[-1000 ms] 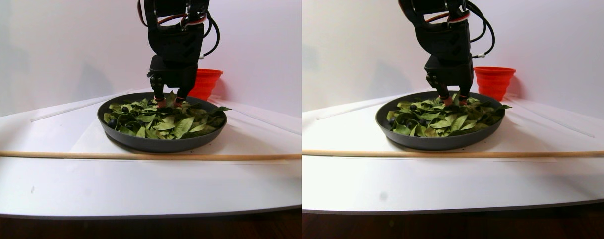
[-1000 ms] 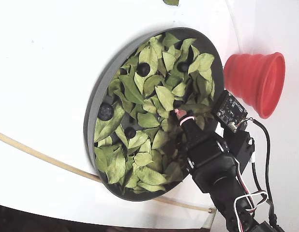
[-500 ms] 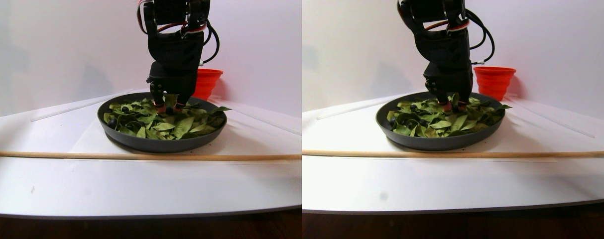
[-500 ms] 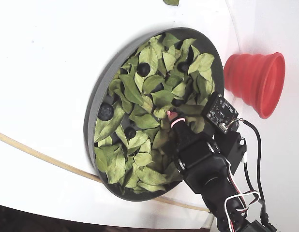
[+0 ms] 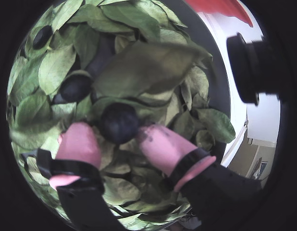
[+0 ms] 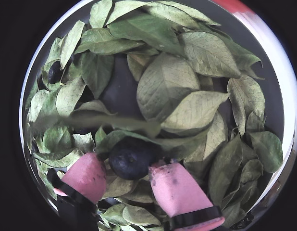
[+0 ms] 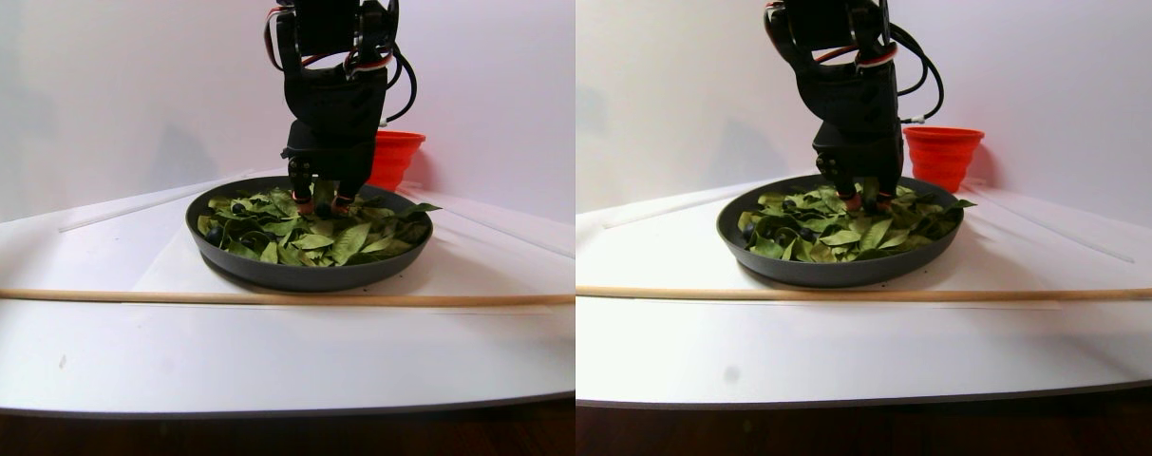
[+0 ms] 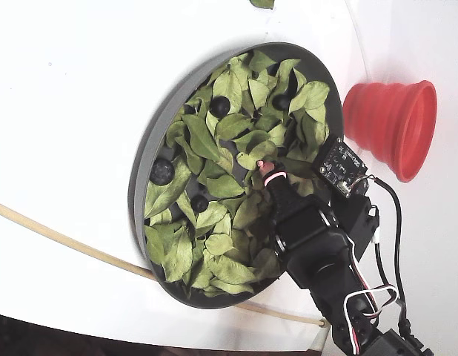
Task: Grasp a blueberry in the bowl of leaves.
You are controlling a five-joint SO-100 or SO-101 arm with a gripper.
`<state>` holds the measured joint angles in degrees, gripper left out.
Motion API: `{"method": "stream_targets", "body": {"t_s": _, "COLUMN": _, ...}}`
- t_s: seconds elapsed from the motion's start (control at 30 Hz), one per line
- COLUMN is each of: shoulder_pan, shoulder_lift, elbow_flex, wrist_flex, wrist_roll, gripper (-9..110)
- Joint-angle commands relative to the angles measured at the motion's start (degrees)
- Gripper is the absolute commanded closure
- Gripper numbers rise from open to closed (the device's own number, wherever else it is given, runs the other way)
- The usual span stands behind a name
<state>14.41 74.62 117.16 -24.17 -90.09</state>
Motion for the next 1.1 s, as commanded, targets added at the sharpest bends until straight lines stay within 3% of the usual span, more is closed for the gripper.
{"method": "stream_targets", "body": {"t_s": 0.0, "shoulder_pan": 1.1, "shoulder_lift": 1.0, "elbow_flex": -2.5, "wrist_flex": -1.0, "wrist_roll": 0.4, "gripper": 84}}
{"method": "stream_targets", "body": {"t_s": 0.87, "shoulder_pan": 2.5, "shoulder_lift": -1.4, "elbow_flex": -5.3, "wrist_flex": -2.4, "wrist_roll": -0.7, "gripper": 84}}
{"method": "stream_targets", "body": {"t_s": 1.07, "shoulder_pan": 2.7, "shoulder_lift": -1.6, "elbow_flex": -5.8, "wrist_flex": -2.5, "wrist_roll": -0.8, "gripper": 89}}
